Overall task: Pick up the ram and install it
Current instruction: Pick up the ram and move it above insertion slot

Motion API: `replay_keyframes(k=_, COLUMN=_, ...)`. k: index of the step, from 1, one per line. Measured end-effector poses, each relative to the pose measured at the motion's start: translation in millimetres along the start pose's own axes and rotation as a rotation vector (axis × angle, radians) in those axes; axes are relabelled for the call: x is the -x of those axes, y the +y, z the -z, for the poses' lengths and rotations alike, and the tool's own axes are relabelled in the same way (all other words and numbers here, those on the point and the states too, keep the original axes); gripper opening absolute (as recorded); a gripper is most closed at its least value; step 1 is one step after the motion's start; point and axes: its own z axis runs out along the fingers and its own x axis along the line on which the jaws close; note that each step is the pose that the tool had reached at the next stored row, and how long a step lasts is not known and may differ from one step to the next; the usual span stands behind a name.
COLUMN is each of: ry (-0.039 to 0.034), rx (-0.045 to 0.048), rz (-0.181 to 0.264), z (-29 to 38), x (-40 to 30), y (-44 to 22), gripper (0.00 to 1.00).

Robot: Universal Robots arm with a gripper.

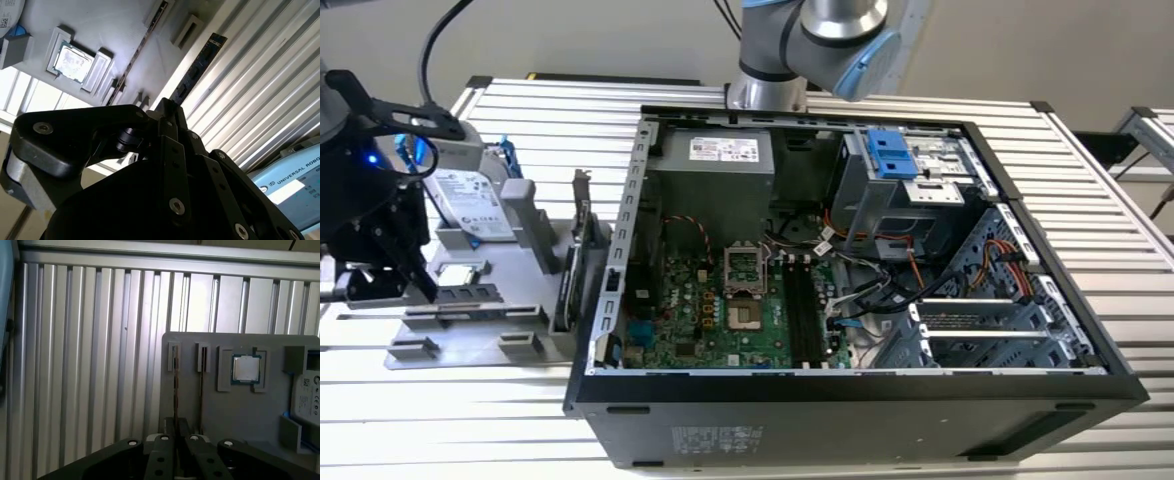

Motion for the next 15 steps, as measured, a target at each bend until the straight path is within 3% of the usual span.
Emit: replay_keyframes(k=15, ry=0.0, rx=0.0, rz=0.0, z=11.3, x=-0.4, y=0.0, gripper=0.0)
